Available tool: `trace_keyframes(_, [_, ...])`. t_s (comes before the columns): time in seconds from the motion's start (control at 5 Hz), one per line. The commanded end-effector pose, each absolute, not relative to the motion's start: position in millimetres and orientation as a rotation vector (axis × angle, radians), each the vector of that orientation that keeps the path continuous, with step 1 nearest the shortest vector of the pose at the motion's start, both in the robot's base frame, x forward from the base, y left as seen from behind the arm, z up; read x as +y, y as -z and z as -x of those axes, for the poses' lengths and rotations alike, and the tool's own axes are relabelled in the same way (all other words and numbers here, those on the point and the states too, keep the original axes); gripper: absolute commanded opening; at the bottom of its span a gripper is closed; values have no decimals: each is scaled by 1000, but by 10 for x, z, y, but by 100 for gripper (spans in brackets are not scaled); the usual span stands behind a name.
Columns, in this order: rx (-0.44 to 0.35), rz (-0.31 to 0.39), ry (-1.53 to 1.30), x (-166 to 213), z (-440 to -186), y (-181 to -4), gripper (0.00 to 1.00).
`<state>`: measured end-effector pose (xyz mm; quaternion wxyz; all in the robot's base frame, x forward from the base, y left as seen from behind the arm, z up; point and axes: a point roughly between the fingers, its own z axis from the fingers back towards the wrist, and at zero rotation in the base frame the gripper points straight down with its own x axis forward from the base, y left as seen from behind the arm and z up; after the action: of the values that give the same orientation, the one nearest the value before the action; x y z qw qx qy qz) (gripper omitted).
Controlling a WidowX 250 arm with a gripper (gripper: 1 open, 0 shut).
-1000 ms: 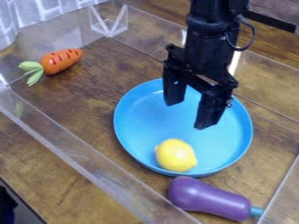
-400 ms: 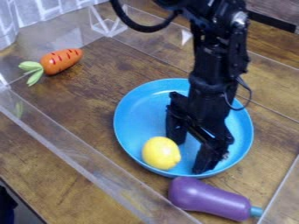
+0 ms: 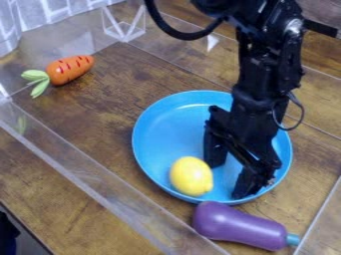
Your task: Remove the lemon from the blue tray and put it on the table
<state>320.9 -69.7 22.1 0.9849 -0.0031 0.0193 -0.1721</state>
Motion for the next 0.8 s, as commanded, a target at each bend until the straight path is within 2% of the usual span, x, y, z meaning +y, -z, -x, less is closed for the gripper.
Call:
trace_keyframes(0.0, [50,1,405,-700,-3085,-178,100])
trace_keyframes(0.6, [66,-9,402,-591,-2932,-128,100])
